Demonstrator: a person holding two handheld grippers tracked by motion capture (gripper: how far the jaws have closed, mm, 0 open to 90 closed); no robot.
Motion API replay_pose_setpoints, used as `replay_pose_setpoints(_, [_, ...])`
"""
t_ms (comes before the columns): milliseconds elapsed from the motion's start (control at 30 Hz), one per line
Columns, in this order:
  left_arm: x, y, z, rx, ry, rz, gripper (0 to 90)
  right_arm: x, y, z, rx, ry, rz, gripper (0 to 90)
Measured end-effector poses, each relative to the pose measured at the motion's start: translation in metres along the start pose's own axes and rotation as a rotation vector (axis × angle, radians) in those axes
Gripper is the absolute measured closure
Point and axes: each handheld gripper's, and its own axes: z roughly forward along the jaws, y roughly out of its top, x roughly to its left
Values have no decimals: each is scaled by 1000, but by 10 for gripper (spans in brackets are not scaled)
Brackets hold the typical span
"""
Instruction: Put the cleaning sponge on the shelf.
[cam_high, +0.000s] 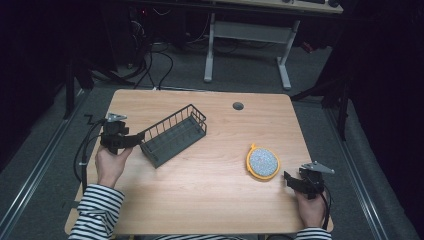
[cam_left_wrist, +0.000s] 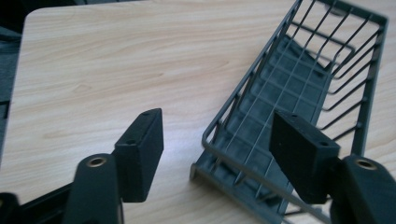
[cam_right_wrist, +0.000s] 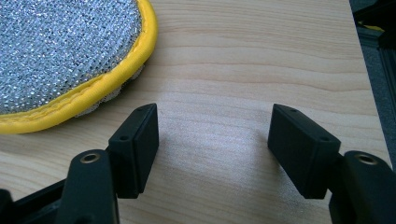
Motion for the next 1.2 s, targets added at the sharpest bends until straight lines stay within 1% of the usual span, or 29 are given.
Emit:
replay_pose_setpoints(33, [-1, 3, 4, 15, 16, 17, 376, 0, 0, 0, 0, 0, 0, 340])
replay_pose_setpoints(67, [-1, 3, 4, 15, 16, 17, 384, 0, 0, 0, 0, 0, 0, 340])
replay_pose_setpoints(100, [-2, 5, 9, 33, 20, 27, 396, 0, 0, 0, 0, 0, 0, 340])
replay_pose_setpoints(133, [-2, 5, 9, 33, 20, 27, 406, 0, 0, 0, 0, 0, 0, 340])
replay_pose_setpoints(167, [-3, 7, 14, 44, 29, 36, 418, 0, 0, 0, 0, 0, 0, 340])
replay_pose_setpoints(267, [-2, 7, 19, 54, 26, 27, 440, 0, 0, 0, 0, 0, 0, 340])
replay_pose_setpoints(400, [-1, 5, 29, 90, 43, 31, 450, 0, 0, 0, -2, 1, 1, 340])
replay_pose_setpoints(533, [-1, 5, 34, 105, 39, 33, 505, 0, 0, 0, 0, 1, 0, 339])
replay_pose_setpoints(567, [-1, 4, 37, 111, 35, 30, 534, 0, 0, 0, -1, 1, 3, 339])
replay_pose_setpoints(633, [0, 4, 39, 119, 34, 29, 563, 0, 0, 0, 0, 1, 2, 339])
replay_pose_setpoints(867, [-1, 3, 41, 120, 26, 32, 653, 0, 0, 0, 0, 1, 2, 339])
replay_pose_setpoints(933, [-2, 3, 42, 120, 25, 38, 677, 0, 0, 0, 1, 2, 2, 339])
replay_pose_setpoints(967, [-3, 2, 43, 121, 27, 48, 696, 0, 0, 0, 1, 1, 2, 339])
replay_pose_setpoints(1000, [-4, 2, 44, 122, 23, 54, 696, 0, 0, 0, 1, 1, 2, 339])
replay_pose_setpoints(1033, [-5, 2, 44, 122, 29, 63, 704, 0, 0, 0, -1, 2, 2, 339])
replay_pose_setpoints(1067, [-5, 2, 44, 119, 25, 64, 715, 0, 0, 0, 0, 2, 2, 339])
replay_pose_setpoints(1100, [-5, 2, 44, 118, 13, 58, 737, 0, 0, 0, 1, 2, 2, 339])
replay_pose_setpoints(1200, [-5, 2, 44, 115, 5, 49, 746, 0, 0, 0, 1, 2, 2, 339])
